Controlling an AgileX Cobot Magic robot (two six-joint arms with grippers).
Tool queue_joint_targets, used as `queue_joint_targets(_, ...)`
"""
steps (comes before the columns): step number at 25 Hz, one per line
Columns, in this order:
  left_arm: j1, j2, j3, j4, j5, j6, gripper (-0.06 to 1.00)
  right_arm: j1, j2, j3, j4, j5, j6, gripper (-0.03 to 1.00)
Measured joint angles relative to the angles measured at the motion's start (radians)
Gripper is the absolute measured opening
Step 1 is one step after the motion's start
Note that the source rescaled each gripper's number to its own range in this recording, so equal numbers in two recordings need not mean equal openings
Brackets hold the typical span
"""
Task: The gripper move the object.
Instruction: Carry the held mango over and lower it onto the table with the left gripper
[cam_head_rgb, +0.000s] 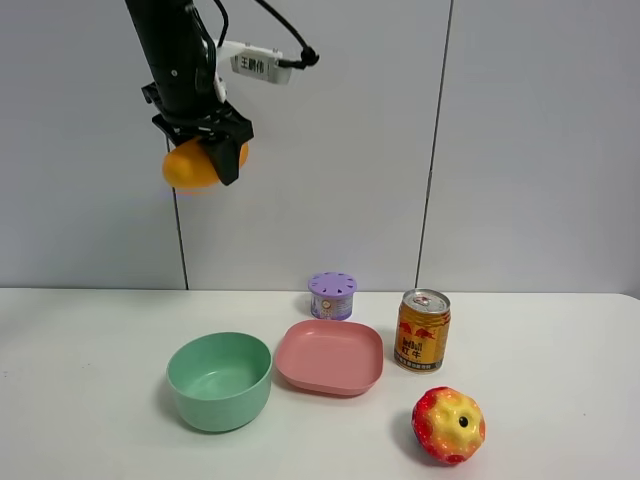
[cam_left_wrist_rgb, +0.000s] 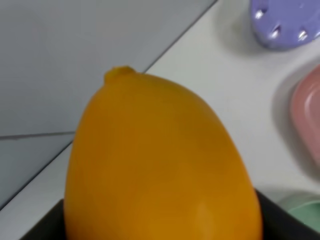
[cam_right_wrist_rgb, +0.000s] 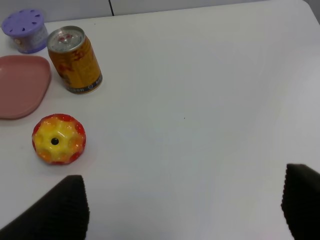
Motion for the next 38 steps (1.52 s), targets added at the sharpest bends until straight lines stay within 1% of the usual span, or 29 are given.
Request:
queue_joint_targets(2,0.0,-0.025,0.0,-0.016,0.0,-0.007,0.0,0.0,0.0,0.0,0.0,0.0,0.0,1.0)
queue_joint_targets(4,-0.003,-0.053,0.004,-0.014,0.0,-0.011,0.0,0.0,0.0,0.0,0.0,0.0,0.0,1.0)
queue_joint_targets(8,-0.007,-0.151,0.088,0.044,0.0,-0.023,0.0,0.0,0.0,0.0,0.0,0.0,0.0,1.0)
queue_joint_targets(10,0.001,-0.209,0.154,0.071,0.0,-0.063,0.0,0.0,0.0,0.0,0.0,0.0,0.0,1.0)
queue_joint_targets(14,0.06,-0.323,0.288,0.071,0.0,-0.184,0.0,0.0,0.0,0.0,0.0,0.0,0.0,1.0)
queue_joint_targets(18,0.148,-0.411,0.435,0.037,0.0,-0.311,0.0,0.0,0.0,0.0,0.0,0.0,0.0,1.0)
queue_joint_targets(20,0.192,-0.446,0.509,0.008,0.0,-0.343,0.0,0.0,0.0,0.0,0.0,0.0,0.0,1.0)
queue_joint_targets(23,0.249,-0.47,0.626,-0.035,0.001,-0.343,0.0,0.0,0.0,0.0,0.0,0.0,0.0,1.0)
queue_joint_targets(26,0.276,-0.472,0.756,-0.077,-0.001,-0.295,0.0,0.0,0.0,0.0,0.0,0.0,0.0,1.0)
queue_joint_targets(28,0.28,-0.472,0.852,-0.111,-0.04,-0.265,0.0,0.0,0.0,0.0,0.0,0.0,0.0,1.0)
queue_joint_targets(32,0.28,-0.47,1.01,-0.159,-0.207,-0.252,0.0,0.0,0.0,0.0,0.0,0.0,0.0,1.0)
queue_joint_targets(35,0.28,-0.46,1.084,-0.161,-0.357,-0.238,0.0,0.0,0.0,0.0,0.0,0.0,0.0,1.0)
queue_joint_targets(38,0.28,-0.417,1.104,-0.162,-0.42,-0.23,0.0,0.0,0.0,0.0,0.0,0.0,0.0,1.0)
